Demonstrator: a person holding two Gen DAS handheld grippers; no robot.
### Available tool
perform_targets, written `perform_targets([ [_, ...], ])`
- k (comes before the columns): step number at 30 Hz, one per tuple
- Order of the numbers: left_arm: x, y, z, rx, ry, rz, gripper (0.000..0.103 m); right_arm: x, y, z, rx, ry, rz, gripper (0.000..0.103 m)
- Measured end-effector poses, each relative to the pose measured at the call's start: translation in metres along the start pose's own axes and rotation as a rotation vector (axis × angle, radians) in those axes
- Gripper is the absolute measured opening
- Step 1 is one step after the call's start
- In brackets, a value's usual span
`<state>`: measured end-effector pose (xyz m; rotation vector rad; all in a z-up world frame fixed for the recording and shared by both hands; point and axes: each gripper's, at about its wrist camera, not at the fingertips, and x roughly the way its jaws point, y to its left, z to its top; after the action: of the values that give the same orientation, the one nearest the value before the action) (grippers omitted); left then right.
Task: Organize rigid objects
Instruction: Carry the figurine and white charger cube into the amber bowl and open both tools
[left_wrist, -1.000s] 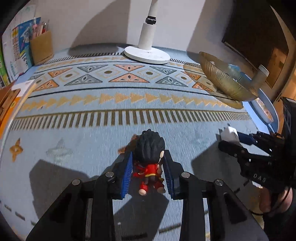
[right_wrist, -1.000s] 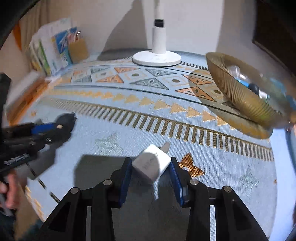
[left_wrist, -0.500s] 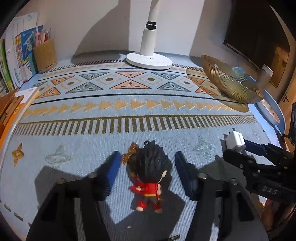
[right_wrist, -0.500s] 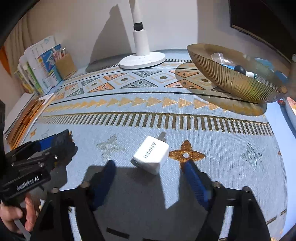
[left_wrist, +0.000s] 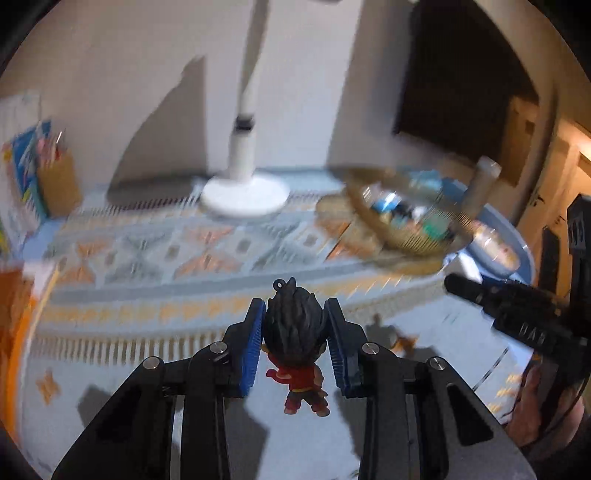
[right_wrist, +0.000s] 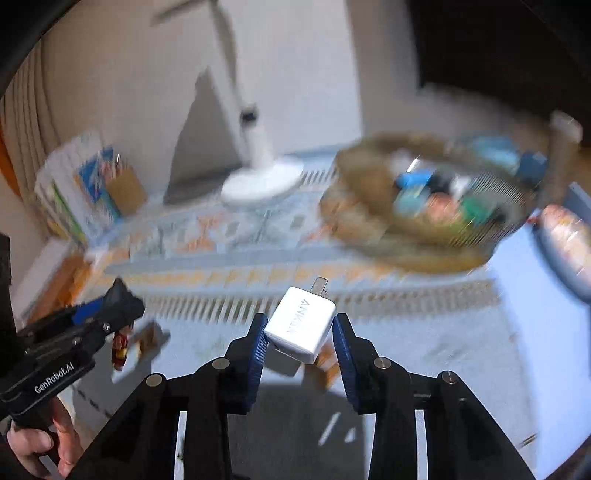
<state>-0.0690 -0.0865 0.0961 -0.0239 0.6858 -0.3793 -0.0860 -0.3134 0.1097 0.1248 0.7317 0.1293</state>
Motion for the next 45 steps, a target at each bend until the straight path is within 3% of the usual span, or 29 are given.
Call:
perform_targets([
  [6, -0.001, -0.043, 0.081, 0.071, -0.102, -0.084, 0.03, -0.05, -0.063, 0.072, 0.079, -0.169, -0.077, 0.035],
  [12, 0.037, -0.086, 0.136, 0.121, -0.125, -0.155, 0.03, -0.055, -0.113, 0.112, 0.143, -0.227, -0.139, 0.035],
  [16, 0.086, -0.103, 0.148, 0.112, -0.074, -0.192, 0.03, -0.029, -0.136, 0.123, 0.173, -0.187, -0.149, 0.035],
  [22, 0.149, -0.121, 0.139, 0.12, 0.02, -0.214, 0.03, 0.023, -0.172, 0.126, 0.235, -0.09, -0.128, 0.035],
  [30, 0.199, -0.142, 0.132, 0.143, 0.1, -0.249, 0.03, 0.083, -0.194, 0.124, 0.265, 0.031, -0.165, 0.035],
  [31, 0.202, -0.145, 0.131, 0.15, 0.1, -0.251, 0.034, 0.087, -0.196, 0.124, 0.267, 0.039, -0.169, 0.035],
  [32, 0.202, -0.145, 0.131, 0.152, 0.097, -0.236, 0.053, 0.092, -0.2, 0.123, 0.275, 0.053, -0.174, 0.036],
  [34, 0.198, -0.142, 0.131, 0.136, 0.071, -0.209, 0.08, 0.096, -0.206, 0.122, 0.291, 0.065, -0.175, 0.042],
  [42, 0.149, -0.102, 0.134, 0.051, 0.025, -0.238, 0.081, 0.055, -0.19, 0.123, 0.302, 0.014, -0.166, 0.049],
  [45, 0.116, -0.086, 0.126, 0.052, -0.006, -0.192, 0.081, 0.035, -0.161, 0.123, 0.265, -0.013, -0.142, 0.06],
])
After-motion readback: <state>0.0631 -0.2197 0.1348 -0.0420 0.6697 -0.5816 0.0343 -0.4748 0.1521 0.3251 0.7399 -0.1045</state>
